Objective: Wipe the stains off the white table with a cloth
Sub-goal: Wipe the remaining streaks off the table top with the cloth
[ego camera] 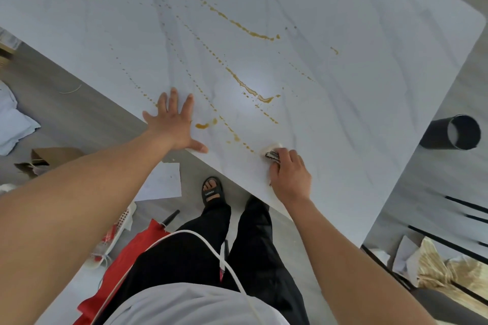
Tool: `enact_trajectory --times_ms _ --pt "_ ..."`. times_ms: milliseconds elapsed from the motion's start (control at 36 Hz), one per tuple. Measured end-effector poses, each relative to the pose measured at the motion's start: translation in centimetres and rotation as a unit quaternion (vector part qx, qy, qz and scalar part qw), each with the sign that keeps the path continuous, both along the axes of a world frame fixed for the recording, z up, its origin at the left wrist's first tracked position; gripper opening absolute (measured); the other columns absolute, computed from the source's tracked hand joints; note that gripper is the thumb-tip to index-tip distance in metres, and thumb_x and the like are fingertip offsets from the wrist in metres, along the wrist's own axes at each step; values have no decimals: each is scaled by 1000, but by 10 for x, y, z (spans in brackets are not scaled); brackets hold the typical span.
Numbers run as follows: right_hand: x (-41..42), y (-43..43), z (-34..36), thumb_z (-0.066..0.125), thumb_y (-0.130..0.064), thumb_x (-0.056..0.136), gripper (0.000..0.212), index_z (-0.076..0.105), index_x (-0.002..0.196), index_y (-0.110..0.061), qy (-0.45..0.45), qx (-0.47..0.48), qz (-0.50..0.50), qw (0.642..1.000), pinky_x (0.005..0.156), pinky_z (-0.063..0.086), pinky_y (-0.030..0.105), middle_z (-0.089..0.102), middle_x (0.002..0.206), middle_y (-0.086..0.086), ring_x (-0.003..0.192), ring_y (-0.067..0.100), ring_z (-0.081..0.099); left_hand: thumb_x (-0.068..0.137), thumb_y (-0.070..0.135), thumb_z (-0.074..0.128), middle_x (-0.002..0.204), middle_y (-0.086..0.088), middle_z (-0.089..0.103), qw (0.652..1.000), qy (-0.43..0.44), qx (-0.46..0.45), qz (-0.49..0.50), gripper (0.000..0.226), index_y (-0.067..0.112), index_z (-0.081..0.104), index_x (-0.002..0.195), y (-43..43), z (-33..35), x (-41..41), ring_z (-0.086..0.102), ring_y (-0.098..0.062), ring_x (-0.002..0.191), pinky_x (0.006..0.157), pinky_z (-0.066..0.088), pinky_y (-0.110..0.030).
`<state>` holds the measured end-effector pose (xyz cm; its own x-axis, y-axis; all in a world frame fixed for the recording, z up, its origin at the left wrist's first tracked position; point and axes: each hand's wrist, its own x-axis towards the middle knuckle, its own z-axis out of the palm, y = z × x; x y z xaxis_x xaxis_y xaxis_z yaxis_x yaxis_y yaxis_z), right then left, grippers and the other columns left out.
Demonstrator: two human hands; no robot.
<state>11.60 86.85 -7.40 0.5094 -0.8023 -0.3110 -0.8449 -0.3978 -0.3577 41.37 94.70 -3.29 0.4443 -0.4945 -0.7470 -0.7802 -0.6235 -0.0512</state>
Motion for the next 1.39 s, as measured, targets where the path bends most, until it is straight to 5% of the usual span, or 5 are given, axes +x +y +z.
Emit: enact_trajectory --times_ms 556,722,861,1028,1389 --pt "-1 83 3 62 -15 82 21 58 103 -17 12 -25 144 989 42 36 28 52 88 0 71 21 50 55 87 75 162 -7 -38 1000 8 -15 -1 154 33 -29 155 3 0 2 -24 -36 154 115 13 -76" --pt "11 91 18 50 -17 93 22 54 114 -22 -5 154 100 983 68 47 32 53 104 -3 90 18 53 55 88 75 162 -7 -39 1000 17 -9 -2 155 33 -30 155 2 4 2 -25 -36 153 115 13 -76" --pt "28 73 56 57 -15 93 10 62 94 -24 -191 354 -229 886 69 43 22 61 83 -8 74 10 56 58 88 73 163 -9 -35 1000 21 -13 -4 152 32 -29 156 4 9 0 -22 -38 154 115 16 -76" --pt "25 -3 85 62 -7 95 12 66 106 -11 -380 422 -468 677 67 50 34 69 92 6 80 20 65 59 86 74 166 2 -29 998 22 -42 34 149 35 -26 156 -1 19 18 -21 -31 155 115 15 -75" --pt "26 -241 65 71 -26 84 14 58 83 -23 -300 215 -410 834 66 45 35 53 82 0 76 18 51 48 86 79 160 6 -42 999 1 8 40 156 41 -26 155 -18 15 70 -33 -27 151 118 13 -72"
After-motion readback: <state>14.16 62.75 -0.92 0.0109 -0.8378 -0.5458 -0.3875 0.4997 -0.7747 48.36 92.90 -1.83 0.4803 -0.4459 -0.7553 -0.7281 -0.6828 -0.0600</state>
